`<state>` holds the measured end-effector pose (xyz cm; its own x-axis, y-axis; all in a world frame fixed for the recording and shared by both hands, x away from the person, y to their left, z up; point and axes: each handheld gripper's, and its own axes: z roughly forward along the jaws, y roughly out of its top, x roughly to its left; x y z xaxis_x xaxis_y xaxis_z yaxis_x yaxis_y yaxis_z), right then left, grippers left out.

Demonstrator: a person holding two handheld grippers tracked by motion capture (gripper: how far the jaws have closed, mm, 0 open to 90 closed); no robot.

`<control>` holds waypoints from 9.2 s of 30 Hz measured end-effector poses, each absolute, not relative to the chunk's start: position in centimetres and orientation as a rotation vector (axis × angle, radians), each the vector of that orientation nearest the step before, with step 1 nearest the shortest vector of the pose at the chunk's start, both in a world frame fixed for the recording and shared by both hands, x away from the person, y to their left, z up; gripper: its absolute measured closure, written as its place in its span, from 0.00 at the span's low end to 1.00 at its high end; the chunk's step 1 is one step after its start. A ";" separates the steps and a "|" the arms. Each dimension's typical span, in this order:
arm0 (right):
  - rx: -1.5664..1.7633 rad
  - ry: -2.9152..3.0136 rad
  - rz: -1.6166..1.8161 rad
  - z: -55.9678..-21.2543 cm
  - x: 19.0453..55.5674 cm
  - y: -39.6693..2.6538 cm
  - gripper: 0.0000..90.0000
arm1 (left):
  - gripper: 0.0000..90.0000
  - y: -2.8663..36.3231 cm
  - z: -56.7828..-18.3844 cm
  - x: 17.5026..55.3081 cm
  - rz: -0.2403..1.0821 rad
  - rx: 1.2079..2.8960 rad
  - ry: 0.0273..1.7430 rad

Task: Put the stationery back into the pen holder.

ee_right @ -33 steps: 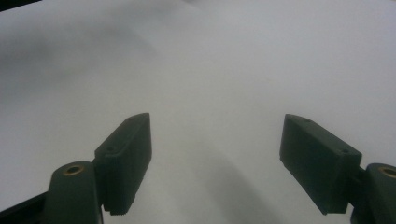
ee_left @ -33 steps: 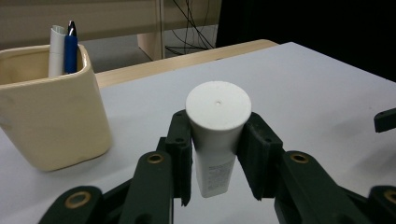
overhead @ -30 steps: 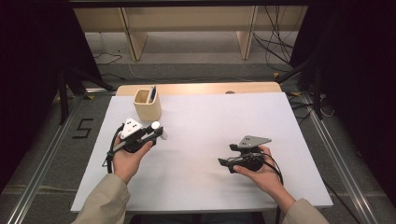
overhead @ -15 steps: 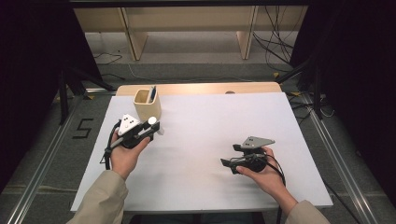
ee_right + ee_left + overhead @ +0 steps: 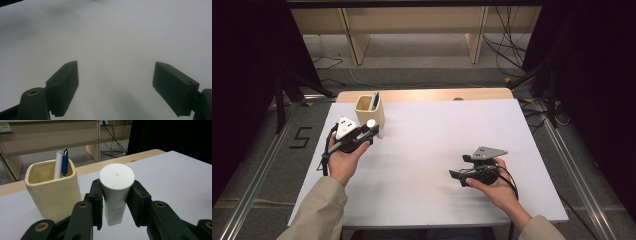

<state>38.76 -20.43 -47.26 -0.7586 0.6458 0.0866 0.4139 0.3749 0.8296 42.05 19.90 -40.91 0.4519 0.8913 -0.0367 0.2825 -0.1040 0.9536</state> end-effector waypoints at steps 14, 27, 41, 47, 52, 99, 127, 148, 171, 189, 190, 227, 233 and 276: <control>0.938 2.387 1.326 -47.3 38.7 -20.5 0.24 | 0.74 20.1 -40.1 43.2 0.743 1.630 1.042; 0.941 2.388 1.324 -47.3 38.7 -20.5 0.24 | 0.74 20.3 -39.3 44.3 0.760 1.624 1.043; 0.936 2.388 1.325 -47.3 38.7 -20.5 0.24 | 0.74 20.4 -38.5 45.2 0.780 1.617 1.041; 0.937 2.388 1.325 -47.3 38.7 -20.5 0.24 | 0.74 20.6 -38.4 45.6 0.795 1.618 1.048; 0.937 2.388 1.325 -47.3 38.7 -20.5 0.24 | 0.74 20.8 -38.3 45.9 0.805 1.618 1.052; 0.933 2.389 1.327 -47.4 38.8 -20.5 0.24 | 0.74 21.9 -38.0 47.6 0.853 1.613 1.078; 0.938 2.392 1.329 -47.4 38.8 -20.5 0.24 | 0.74 22.2 -37.6 48.5 0.877 1.608 1.084; 0.935 2.395 1.326 -47.5 38.8 -20.5 0.24 | 0.74 22.5 -37.9 49.8 0.904 1.610 1.094; 0.934 2.398 1.326 -47.5 38.8 -20.4 0.24 | 0.74 23.0 -38.6 50.8 0.930 1.609 1.111; 0.935 2.400 1.330 -47.5 38.8 -20.4 0.24 | 0.74 23.2 -39.1 51.3 0.939 1.617 1.122; 0.934 2.399 1.332 -47.5 38.8 -20.4 0.24 | 0.74 23.3 -39.1 51.3 0.941 1.623 1.121; 0.926 2.407 1.333 -47.6 38.8 -20.3 0.24 | 0.74 23.4 -40.8 51.9 0.924 1.650 1.165; 0.924 2.409 1.331 -47.6 38.7 -20.3 0.24 | 0.74 23.3 -40.9 52.0 0.924 1.654 1.167; 0.929 2.410 1.339 -47.6 38.7 -20.2 0.24 | 0.73 23.3 -42.1 52.7 0.911 1.711 1.205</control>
<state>38.70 -20.22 -47.63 -0.7721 0.6276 0.0994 0.4160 0.3811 0.8257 52.69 23.28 -42.10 0.2760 0.9564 0.0952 0.3521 -0.1928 0.9159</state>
